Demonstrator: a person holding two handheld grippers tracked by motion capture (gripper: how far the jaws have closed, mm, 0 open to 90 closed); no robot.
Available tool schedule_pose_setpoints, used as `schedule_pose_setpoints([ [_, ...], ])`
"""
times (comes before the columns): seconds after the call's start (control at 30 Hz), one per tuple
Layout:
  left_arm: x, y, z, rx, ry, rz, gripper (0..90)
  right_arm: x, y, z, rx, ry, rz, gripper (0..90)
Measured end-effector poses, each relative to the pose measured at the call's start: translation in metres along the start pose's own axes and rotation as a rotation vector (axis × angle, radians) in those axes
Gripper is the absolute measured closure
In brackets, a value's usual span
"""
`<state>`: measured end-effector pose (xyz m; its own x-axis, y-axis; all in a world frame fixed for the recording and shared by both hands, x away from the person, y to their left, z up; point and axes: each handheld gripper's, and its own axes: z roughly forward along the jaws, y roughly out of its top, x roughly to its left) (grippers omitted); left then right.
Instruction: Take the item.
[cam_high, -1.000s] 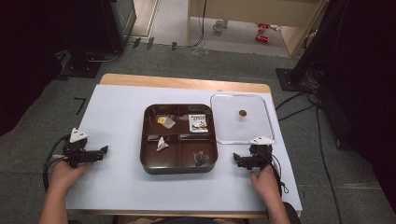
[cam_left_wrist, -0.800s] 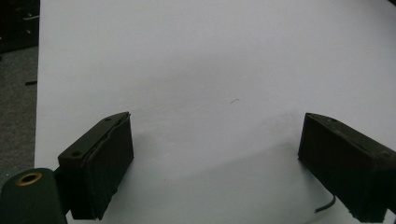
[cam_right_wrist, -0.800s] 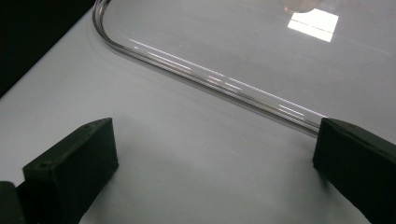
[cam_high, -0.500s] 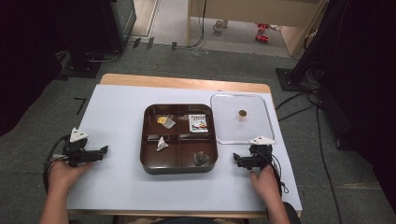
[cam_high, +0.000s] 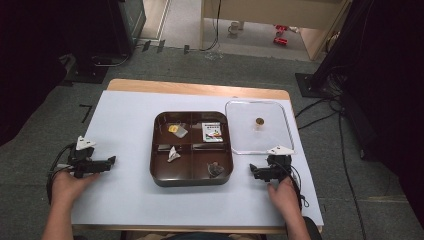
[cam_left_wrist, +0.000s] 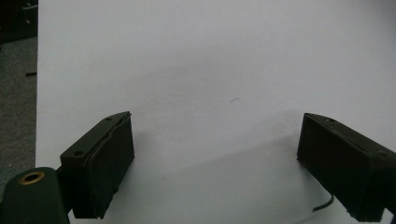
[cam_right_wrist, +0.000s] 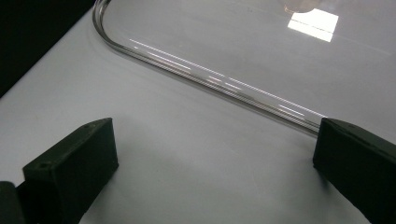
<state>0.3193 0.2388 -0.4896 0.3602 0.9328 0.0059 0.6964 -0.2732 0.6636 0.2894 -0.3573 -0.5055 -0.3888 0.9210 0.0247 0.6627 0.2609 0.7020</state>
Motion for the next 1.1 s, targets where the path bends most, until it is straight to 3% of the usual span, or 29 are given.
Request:
schedule_pose_setpoints([
  [0.2, -0.002, 0.007, -0.001, 0.052, 0.009, -0.016, 15.9, 0.000, 0.000, 0.000, 0.000, 0.000, 0.000, 0.0],
  [0.33, -0.001, 0.010, -0.004, 0.063, 0.015, -0.038, 30.3, 0.000, 0.000, 0.000, 0.000, -0.001, -0.001, 0.0],
  [0.57, 0.001, 0.018, -0.007, 0.087, -0.040, -0.073, 36.6, 0.000, 0.000, 0.000, 0.000, -0.002, -0.002, 0.0],
  [0.93, -0.007, 0.026, -0.016, 0.049, -0.060, -0.029, 35.9, 0.001, 0.000, 0.000, 0.001, -0.001, 0.000, 0.0],
  [1.1, -0.016, 0.032, -0.022, 0.019, -0.093, -0.006, 35.9, 0.001, 0.000, 0.000, 0.001, -0.001, 0.001, 0.0],
])
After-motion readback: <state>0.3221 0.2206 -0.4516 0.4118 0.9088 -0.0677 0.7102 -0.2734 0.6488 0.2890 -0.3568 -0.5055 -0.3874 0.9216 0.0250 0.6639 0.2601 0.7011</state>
